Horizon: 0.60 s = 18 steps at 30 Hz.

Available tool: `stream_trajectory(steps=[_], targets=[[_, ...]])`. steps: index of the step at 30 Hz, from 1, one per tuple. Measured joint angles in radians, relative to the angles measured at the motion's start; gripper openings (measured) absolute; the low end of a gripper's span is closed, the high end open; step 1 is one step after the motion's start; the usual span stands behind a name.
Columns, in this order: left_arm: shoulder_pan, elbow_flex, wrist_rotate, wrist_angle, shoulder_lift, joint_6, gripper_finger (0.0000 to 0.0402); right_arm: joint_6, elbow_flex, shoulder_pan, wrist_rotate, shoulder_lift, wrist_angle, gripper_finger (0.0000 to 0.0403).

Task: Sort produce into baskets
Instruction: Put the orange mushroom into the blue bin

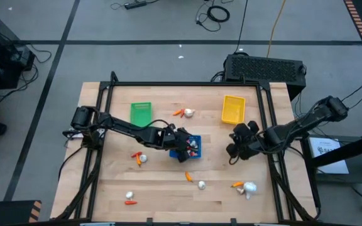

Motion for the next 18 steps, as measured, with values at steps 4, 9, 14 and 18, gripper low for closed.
stream_trajectory(steps=[4, 9, 14, 18], targets=[[-0.019, 0.000, -0.011, -0.019, 0.000, 0.002, 0.0171, 0.047, 0.000, -0.048, -0.028, 0.001, -0.078, 0.0010], [-0.018, 0.000, -0.078, -0.020, -0.016, 0.021, 0.0219, 0.086, 0.000, -0.094, -0.055, 0.019, -0.122, 0.0045], [-0.018, 0.000, -0.081, -0.028, -0.064, 0.026, 0.0232, 0.141, 0.000, -0.132, -0.055, 0.084, -0.142, 0.0097], [-0.031, 0.000, -0.135, -0.047, -0.127, 0.027, 0.0232, 0.191, 0.000, -0.175, -0.055, 0.148, -0.162, 0.0140]])
